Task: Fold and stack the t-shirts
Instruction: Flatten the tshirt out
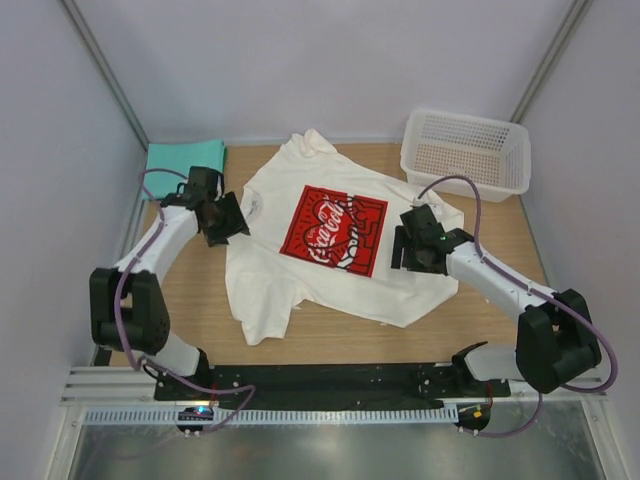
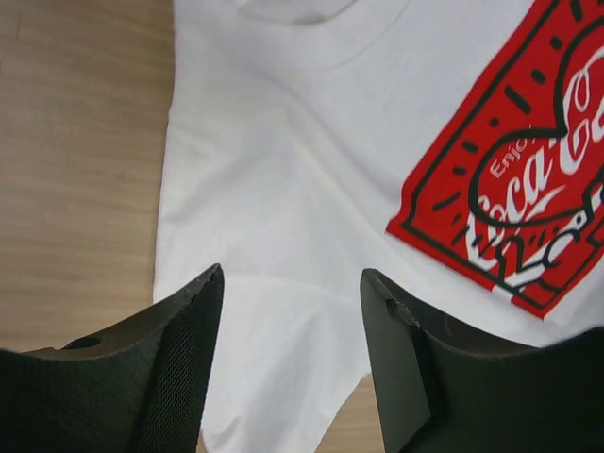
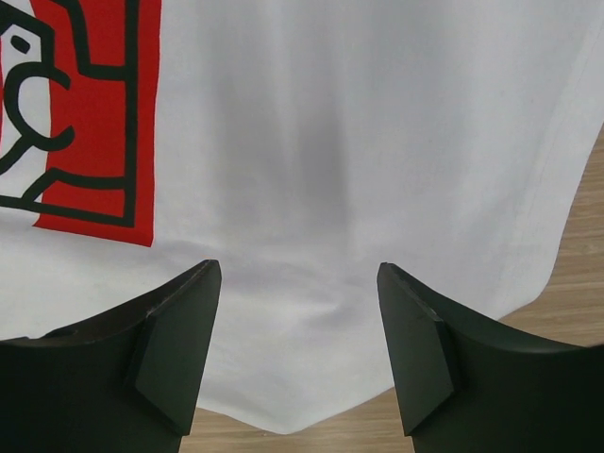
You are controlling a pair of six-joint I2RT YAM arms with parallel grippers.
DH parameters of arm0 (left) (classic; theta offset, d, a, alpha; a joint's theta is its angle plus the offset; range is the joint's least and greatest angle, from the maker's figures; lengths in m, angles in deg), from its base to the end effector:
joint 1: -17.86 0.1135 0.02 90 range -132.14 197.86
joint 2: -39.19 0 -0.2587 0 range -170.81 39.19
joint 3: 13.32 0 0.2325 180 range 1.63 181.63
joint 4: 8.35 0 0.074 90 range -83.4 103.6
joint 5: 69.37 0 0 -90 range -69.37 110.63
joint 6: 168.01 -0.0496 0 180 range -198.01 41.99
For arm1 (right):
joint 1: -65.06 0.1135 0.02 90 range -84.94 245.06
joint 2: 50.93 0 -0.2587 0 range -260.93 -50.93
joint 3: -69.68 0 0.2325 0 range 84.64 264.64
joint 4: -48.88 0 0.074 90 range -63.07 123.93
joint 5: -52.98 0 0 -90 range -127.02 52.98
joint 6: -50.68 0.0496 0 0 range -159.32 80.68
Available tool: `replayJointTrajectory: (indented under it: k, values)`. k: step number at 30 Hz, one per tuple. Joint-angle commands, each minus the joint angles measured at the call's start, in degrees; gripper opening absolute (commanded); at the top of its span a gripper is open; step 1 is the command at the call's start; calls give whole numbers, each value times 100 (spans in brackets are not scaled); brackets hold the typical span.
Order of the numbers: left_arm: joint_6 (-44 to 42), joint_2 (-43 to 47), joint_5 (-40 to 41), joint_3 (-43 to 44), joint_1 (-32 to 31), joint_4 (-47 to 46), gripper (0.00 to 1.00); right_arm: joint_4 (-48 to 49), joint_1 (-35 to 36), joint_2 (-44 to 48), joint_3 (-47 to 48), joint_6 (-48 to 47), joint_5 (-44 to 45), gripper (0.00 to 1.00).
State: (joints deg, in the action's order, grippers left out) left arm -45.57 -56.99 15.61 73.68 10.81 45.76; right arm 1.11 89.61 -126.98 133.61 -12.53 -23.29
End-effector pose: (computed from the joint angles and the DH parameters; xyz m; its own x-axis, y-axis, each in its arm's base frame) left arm 0.3298 -0.0452 0.2234 -0.8347 -0.4352 -0.3374 -0.3394 0.8891 -0.3071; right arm 0.2289 0.0916 0.2101 -0.8355 0.0997 -0.5404 0.0910 0.9949 0.0428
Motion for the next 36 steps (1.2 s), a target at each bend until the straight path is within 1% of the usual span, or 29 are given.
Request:
replayJointTrajectory:
  k: [1, 2, 3, 5, 6, 8, 9, 11, 14, 17, 20, 24, 25, 26, 27, 28, 29, 30, 32, 33, 36]
  values:
    - [24, 1363, 229, -1041, 28, 373, 61, -181, -117, 222, -71, 388, -2, 72]
    - [242, 1591, 203, -1314, 46, 399, 61, -207, -205, 292, -194, 485, -90, 70]
    - [358, 2011, 142, -1821, 72, 408, 61, -268, -249, 371, -256, 738, -256, 70]
    - [621, 2357, -148, -2307, 203, 339, 62, -400, -424, 634, -501, 1046, -380, 70]
    - [849, 2480, -227, -2675, 230, 295, 62, -488, -486, 749, -581, 1396, -363, 70]
    - [1044, 2683, -394, -2941, 300, 128, 62, -708, -635, 1187, -870, 1732, -407, 70]
    - [1210, 2675, -491, -3125, 318, 14, 63, -778, -767, 1346, -985, 2012, -450, 70]
    - [1308, 2535, -649, -3215, 423, -57, 62, -822, -934, 1801, -1353, 2225, -617, 69]
    - [1483, 2254, -746, -3355, 476, -241, 62, -744, -1224, 2216, -1810, 2471, -872, 66]
    - [1650, 2087, -755, -3478, 512, -338, 62, -638, -1383, 2340, -2101, 2595, -1145, 63]
    - [1721, 2033, -642, -3619, 529, -531, 61, -612, -1383, 2411, -2303, 2604, -1163, 62]
    - [1721, 1832, -605, -3724, 564, -716, 52, -392, -1375, 2394, -2533, 2621, -1224, 61]
    - [1730, 1796, -649, -3742, 573, -734, 44, -392, -1375, 2358, -2550, 2604, -1216, 60]
    - [1721, 1752, -693, -3751, 582, -751, 41, -357, -1375, 2332, -2568, 2560, -1207, 59]
    - [1712, 1743, -720, -3768, 591, -786, 38, -305, -1375, 2306, -2577, 2542, -1198, 57]
    - [1730, 1761, -737, -3777, 582, -795, 31, -287, -1383, 2279, -2585, 2533, -1189, 50]
    - [1739, 1787, -746, -3795, 582, -848, 27, -243, -1375, 2244, -2603, 2499, -1172, 46]
    - [1747, 1857, -764, -3812, 608, -857, 19, -129, -1375, 2165, -2603, 2429, -1215, 38]
    - [1695, 1962, -790, -3743, 687, -796, 9, -85, -1375, 2060, -2542, 2349, -1268, 27]
    - [1643, 2119, -799, -3690, 687, -717, 0, -84, -1366, 2033, -2507, 2227, -1294, 17]
    - [1415, 2515, -475, -3365, 687, -164, 0, -356, -1357, 2059, -2261, 1946, -1523, 6]
